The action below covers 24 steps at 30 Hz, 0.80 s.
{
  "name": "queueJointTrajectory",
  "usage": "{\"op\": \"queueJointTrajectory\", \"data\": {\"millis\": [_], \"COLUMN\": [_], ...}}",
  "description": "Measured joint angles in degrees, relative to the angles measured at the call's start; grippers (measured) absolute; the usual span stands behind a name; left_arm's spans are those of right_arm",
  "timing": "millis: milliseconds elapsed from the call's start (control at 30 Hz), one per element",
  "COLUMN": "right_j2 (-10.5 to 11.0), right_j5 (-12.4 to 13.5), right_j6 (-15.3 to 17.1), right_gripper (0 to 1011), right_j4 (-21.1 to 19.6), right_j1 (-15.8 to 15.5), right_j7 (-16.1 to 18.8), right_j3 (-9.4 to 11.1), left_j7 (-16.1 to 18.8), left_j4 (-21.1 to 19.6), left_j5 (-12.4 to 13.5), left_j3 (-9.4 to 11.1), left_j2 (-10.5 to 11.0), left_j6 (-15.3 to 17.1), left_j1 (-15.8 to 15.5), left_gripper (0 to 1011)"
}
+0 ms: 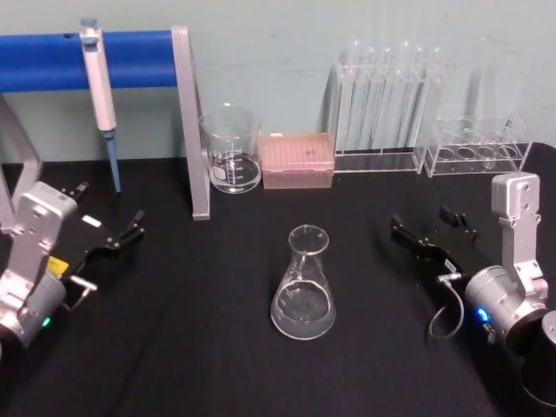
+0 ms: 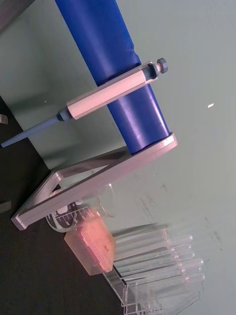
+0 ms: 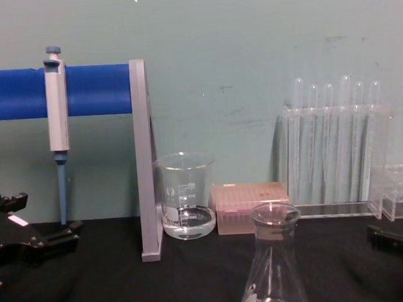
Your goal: Grasp the erlenmeyer flask with one hand, shake it three times, then place it back.
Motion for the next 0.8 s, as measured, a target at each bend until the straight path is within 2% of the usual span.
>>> {"op": "queueJointTrajectory", "data": {"millis": [800], "right_j2": [0.0], "right_j5": [0.0], "right_j6": [-0.1], "right_gripper": [1002], "right_j4": [0.0], "right_j1": [0.0], "right_j7": [-0.2], "right_j3": [0.0], "left_j7": [0.0], "left_j4": [0.0], "left_j5": [0.0], "left_j3": [0.0], "left_j2": [0.0], "left_j6": [0.0], "left_j1": [0.0], "left_gripper": [1001]}}
